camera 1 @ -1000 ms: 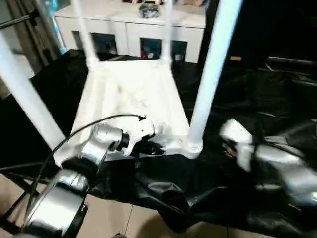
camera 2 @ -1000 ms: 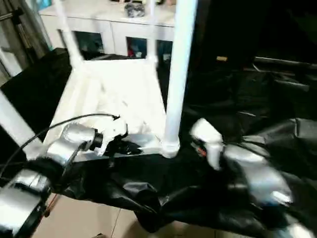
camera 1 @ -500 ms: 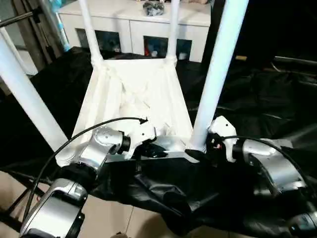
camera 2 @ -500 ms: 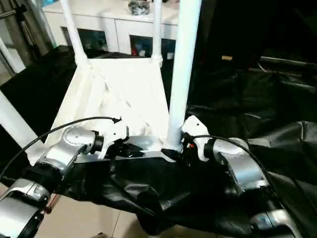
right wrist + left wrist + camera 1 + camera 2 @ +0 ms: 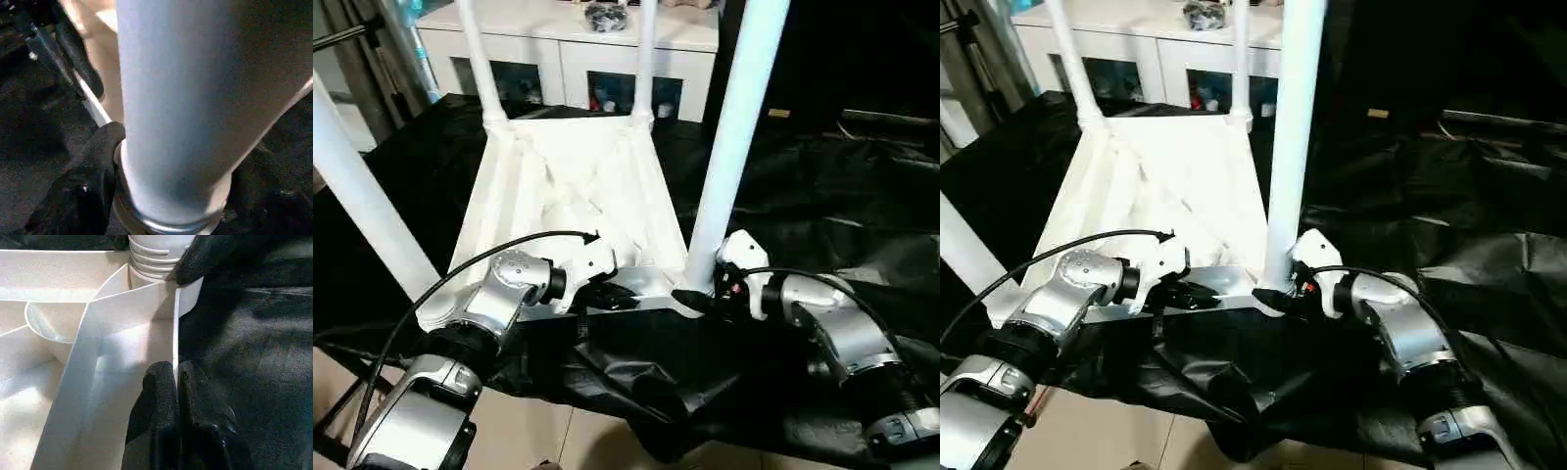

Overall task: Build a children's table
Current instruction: Rotate leg to tighten

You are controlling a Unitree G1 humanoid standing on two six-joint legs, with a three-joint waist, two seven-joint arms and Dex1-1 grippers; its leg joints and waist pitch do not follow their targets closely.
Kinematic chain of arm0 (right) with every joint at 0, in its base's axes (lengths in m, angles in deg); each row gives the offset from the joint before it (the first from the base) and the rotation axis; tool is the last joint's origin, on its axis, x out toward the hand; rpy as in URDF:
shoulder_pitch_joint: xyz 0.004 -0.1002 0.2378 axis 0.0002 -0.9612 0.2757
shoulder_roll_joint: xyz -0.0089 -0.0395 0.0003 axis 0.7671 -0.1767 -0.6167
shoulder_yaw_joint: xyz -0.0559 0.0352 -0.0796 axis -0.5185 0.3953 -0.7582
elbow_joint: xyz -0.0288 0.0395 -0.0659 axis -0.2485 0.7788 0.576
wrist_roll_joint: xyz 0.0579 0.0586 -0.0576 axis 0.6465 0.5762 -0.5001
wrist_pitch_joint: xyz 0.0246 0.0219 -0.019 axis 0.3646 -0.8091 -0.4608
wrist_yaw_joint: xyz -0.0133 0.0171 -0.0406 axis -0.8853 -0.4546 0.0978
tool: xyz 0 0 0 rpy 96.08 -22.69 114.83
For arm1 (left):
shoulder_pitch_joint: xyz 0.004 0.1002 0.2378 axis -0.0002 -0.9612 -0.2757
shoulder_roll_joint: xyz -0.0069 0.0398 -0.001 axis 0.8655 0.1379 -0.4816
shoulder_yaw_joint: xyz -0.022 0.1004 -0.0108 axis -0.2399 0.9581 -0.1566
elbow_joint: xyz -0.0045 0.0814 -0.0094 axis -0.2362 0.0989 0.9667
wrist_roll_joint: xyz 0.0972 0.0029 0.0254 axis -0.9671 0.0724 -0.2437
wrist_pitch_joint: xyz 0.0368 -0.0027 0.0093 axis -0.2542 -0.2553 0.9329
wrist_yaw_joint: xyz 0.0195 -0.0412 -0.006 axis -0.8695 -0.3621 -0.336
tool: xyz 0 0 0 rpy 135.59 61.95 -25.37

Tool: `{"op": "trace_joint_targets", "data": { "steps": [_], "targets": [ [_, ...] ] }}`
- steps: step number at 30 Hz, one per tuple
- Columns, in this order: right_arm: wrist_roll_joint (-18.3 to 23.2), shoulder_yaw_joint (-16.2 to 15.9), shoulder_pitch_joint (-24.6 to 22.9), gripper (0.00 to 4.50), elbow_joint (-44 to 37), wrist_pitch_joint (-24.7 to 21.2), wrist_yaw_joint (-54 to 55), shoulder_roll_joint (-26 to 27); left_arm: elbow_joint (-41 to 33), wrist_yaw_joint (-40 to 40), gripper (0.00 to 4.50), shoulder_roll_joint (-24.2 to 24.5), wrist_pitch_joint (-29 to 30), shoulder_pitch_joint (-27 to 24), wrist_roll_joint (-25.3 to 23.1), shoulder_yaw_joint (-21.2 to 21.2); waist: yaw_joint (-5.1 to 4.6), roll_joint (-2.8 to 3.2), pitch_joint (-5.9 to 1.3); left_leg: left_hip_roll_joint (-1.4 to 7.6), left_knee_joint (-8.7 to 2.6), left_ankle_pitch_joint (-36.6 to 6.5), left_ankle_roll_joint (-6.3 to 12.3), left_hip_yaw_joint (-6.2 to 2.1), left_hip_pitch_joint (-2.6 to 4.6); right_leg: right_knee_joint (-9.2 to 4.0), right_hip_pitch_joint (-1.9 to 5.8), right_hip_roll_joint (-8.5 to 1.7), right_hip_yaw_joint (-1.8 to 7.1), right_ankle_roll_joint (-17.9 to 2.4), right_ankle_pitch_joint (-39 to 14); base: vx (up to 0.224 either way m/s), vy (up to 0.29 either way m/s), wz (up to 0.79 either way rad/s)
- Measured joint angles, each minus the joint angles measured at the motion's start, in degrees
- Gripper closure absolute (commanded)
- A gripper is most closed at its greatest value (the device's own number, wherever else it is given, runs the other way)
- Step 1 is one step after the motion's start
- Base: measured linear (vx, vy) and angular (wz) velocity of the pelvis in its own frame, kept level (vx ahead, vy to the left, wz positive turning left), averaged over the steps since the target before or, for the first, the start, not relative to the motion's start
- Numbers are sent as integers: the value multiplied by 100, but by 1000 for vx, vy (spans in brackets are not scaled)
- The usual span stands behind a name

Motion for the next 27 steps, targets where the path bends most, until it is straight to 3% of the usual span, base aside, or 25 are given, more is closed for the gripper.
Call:
{"op": "trace_joint_targets", "data": {
  "steps": [7, 13, 14, 20, 27],
  "targets": [
    [-90, 560, 340, 176, 847, 79, 1905, 882, 258, 1256, 450, -590, 510, 287, -234, -107, -102, 0, -2, -4, 9, 0, 0, 0, 6, -9, 1, -3, 1, 0, 0, 0, 0, 0],
    [-505, 611, 685, 176, 1379, 282, 3067, 1254, 341, 1949, 450, -940, 740, 380, -392, -204, -95, 7, -11, -8, -1, -1, 1, 0, 2, -29, 5, -5, 3, 0, 0, 0, 0, 0],
    [-521, 613, 711, 142, 1476, 392, 3120, 1274, 341, 1980, 450, -959, 740, 379, -407, -211, -91, 9, -13, -15, -6, -1, 1, 1, 2, -29, 4, -9, 5, 0, 0, 0, 0, 0],
    [-432, 675, 733, 70, 1509, 490, 2629, 1144, 288, 1747, 450, -911, 400, 281, -377, -223, -69, -6, -6, -18, -24, -1, 1, -3, -12, -27, -4, -10, 0, -2, 1, 0, 0, 0],
    [-248, 357, 589, 64, 1237, 726, 805, 451, -50, 837, 450, -510, 84, 1, -131, -251, 23, -19, 0, -15, -59, -2, 1, -1, -29, -21, -25, -6, -2, -36, 22, 0, 0, 0]
  ]
}}
